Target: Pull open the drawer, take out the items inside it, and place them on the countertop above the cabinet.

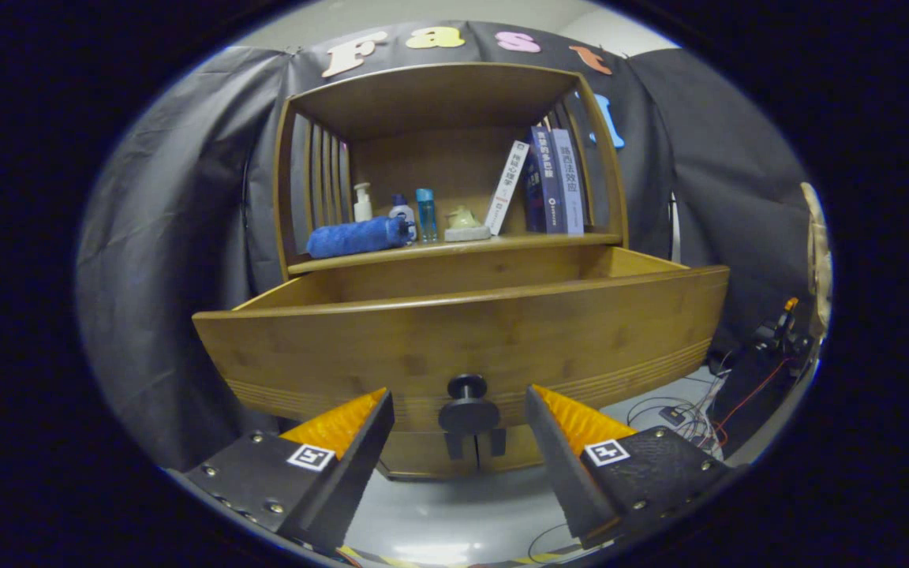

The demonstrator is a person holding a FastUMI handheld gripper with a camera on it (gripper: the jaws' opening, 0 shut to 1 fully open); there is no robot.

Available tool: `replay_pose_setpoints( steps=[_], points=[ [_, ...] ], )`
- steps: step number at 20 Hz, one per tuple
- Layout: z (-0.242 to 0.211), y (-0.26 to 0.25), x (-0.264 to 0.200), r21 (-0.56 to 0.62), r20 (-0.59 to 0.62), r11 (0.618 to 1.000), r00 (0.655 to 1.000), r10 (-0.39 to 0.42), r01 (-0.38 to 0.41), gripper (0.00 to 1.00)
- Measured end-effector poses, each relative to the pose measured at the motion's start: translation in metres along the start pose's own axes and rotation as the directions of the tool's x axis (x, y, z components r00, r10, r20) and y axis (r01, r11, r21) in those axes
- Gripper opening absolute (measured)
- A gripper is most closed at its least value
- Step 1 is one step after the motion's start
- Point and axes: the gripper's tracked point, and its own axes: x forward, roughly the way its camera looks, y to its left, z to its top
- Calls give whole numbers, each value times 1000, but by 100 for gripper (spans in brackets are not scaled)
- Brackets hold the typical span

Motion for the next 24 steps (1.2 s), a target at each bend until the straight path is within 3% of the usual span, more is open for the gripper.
replay_pose_setpoints(
  steps=[4,5,16,24],
  points=[
    [11,9,18,-55,47,998,999,11,-8,99],
    [10,7,27,-77,37,997,999,-19,22,99],
    [36,11,75,-70,129,998,992,10,-1,99],
    [43,18,114,-55,93,998,995,-17,22,99]
  ],
)
